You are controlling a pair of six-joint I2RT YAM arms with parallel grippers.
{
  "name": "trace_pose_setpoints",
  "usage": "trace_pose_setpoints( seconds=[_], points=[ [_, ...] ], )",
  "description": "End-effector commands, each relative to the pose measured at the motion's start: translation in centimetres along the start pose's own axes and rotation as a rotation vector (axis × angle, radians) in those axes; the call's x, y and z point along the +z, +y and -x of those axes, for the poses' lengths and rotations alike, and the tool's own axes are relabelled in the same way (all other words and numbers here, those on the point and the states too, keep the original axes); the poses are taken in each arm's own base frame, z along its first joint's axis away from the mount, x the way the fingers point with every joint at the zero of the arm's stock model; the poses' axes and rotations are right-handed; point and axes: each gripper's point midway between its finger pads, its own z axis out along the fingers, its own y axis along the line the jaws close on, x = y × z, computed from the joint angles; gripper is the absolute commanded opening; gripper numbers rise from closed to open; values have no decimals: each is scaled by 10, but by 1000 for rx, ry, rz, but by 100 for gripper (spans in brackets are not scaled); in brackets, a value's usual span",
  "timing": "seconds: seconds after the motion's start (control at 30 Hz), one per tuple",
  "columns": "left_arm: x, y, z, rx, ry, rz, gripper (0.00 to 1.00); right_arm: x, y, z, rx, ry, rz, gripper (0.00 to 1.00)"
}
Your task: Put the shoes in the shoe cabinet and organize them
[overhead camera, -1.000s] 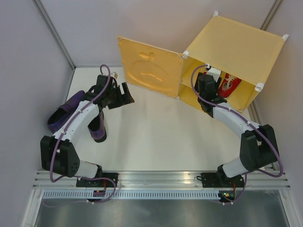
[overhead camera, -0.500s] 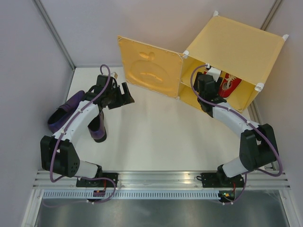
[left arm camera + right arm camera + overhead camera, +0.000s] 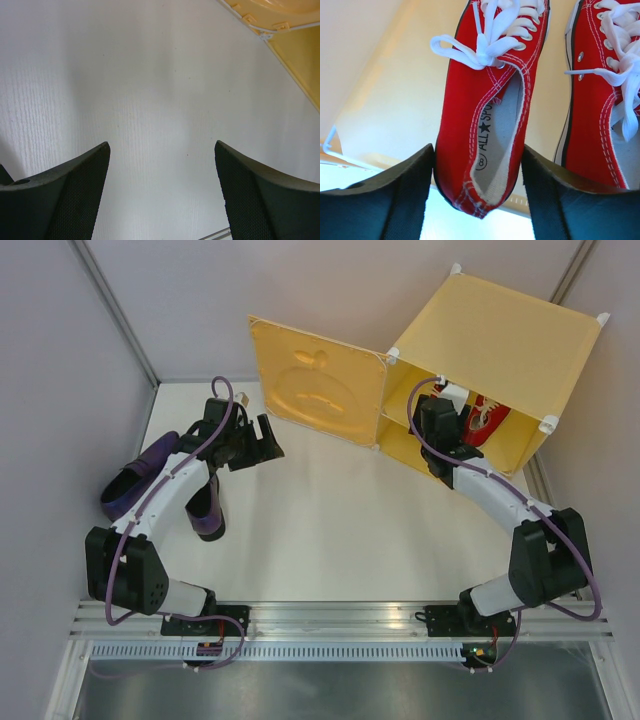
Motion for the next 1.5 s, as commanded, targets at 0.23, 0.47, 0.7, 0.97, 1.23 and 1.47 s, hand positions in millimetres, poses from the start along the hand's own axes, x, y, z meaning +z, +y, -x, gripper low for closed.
trace_pose_setpoints(
  seconds=[0.23,0.47,0.7,0.97,1.23,1.47],
  points=[
    [1,-1,0,-9,8,-18,88,-1,-19,19,79,-38,-68,50],
    [1,-1,0,-8,7,-14,88,7,-20,30,81,-77,-94,37],
    [2,0,0,-7,6,-12,88,14,-19,38,63,-99,-106,26],
    [2,1,0,-8,10,-10,88,17,-25,45,36,-122,-125,21],
    [3,1,-1,-8,12,-7,88,25,-29,36,24,-104,-136,23],
    [3,1,-1,-8,10,-7,88,24,-27,25,36,-69,-121,57]
  ],
)
